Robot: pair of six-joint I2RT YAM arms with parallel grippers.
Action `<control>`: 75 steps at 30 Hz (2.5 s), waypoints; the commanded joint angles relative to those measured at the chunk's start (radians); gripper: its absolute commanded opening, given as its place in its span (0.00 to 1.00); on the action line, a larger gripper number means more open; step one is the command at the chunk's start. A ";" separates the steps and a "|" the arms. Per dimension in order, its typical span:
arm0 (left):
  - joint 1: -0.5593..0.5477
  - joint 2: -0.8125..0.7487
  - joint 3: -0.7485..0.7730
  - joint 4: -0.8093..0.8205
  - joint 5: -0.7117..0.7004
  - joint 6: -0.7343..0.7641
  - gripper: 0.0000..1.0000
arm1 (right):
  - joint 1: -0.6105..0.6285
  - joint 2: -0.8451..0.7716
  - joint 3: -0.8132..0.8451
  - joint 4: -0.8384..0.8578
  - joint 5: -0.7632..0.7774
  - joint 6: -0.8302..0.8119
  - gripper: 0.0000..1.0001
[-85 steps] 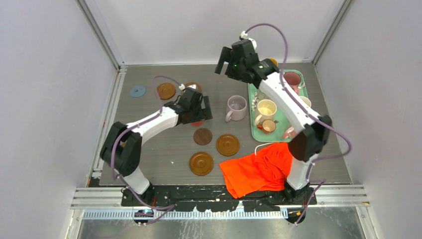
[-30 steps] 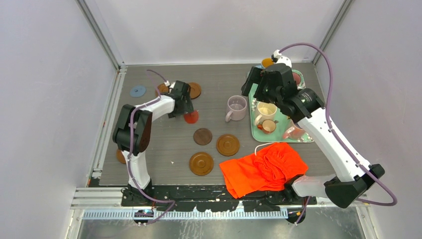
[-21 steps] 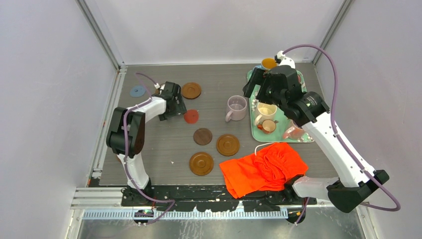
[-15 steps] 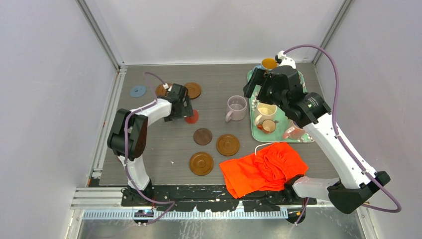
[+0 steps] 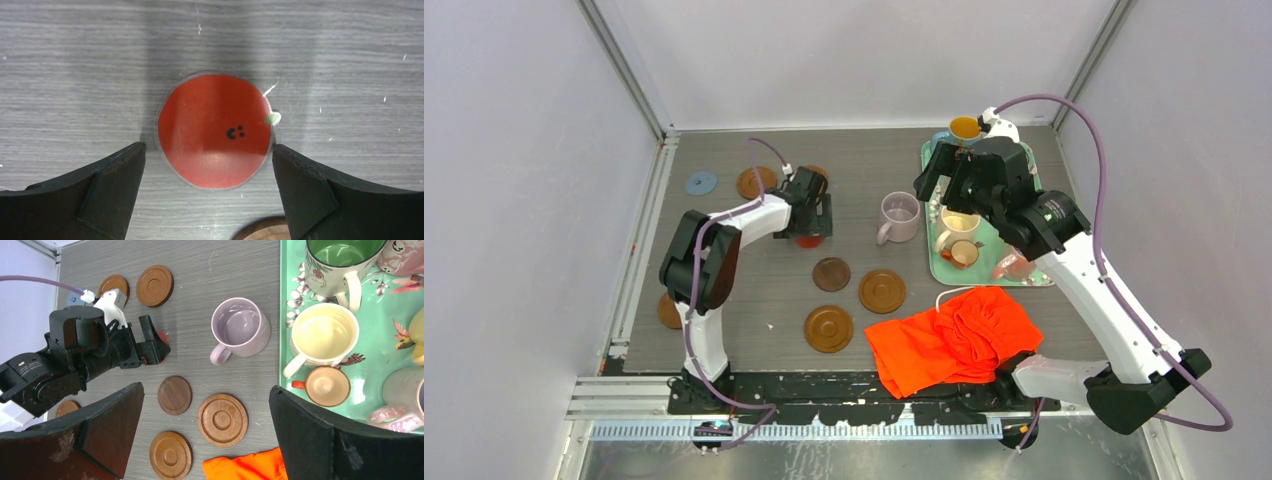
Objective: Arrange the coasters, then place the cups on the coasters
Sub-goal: Move the coaster to the corner of the board.
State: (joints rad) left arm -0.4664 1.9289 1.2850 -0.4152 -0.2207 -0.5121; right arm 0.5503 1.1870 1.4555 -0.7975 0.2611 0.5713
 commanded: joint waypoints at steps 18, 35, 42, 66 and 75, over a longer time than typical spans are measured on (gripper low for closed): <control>0.058 0.036 -0.024 -0.056 -0.026 -0.050 0.73 | -0.001 -0.019 -0.012 0.035 -0.012 -0.025 1.00; 0.356 0.059 0.027 -0.153 -0.003 -0.124 0.72 | 0.000 -0.037 -0.011 0.030 -0.003 -0.053 1.00; 0.461 0.063 0.045 -0.210 -0.022 -0.105 0.72 | 0.000 -0.038 -0.016 0.046 -0.004 -0.072 1.00; 0.730 0.174 0.190 -0.251 0.001 0.058 0.72 | -0.001 -0.020 -0.007 0.059 -0.045 -0.099 1.00; 0.731 0.220 0.267 -0.267 0.049 0.080 0.73 | -0.001 -0.007 -0.001 0.055 -0.051 -0.099 1.00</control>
State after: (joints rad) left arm 0.2535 2.0766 1.5383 -0.6624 -0.1959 -0.4557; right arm 0.5503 1.1851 1.4368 -0.7792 0.2184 0.4908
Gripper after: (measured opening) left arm 0.727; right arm 0.996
